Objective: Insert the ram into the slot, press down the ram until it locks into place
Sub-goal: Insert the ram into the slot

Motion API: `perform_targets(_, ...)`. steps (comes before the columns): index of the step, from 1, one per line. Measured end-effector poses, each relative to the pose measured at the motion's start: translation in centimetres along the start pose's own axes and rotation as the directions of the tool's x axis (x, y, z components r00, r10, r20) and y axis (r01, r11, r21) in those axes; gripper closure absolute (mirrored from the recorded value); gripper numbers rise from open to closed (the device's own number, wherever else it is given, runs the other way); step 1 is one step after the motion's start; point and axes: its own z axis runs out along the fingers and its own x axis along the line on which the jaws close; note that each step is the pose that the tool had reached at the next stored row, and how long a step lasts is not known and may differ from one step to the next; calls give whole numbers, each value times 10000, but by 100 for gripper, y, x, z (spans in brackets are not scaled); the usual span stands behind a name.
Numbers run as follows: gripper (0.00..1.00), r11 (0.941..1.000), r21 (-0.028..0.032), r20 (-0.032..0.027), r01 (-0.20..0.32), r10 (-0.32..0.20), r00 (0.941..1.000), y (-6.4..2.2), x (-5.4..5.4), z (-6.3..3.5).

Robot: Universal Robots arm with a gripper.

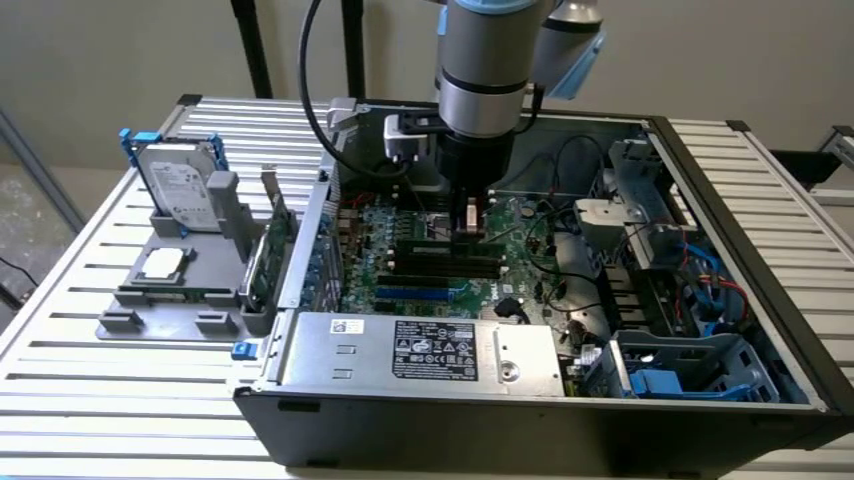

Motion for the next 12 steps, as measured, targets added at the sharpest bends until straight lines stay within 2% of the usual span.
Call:
perform_targets(3, 86, 10000, -5, -80, 0, 0, 10000, -1, -6, 12)
perform_targets(12, 86, 10000, -7, -88, -1, 1, 10000, 0, -22, 69)
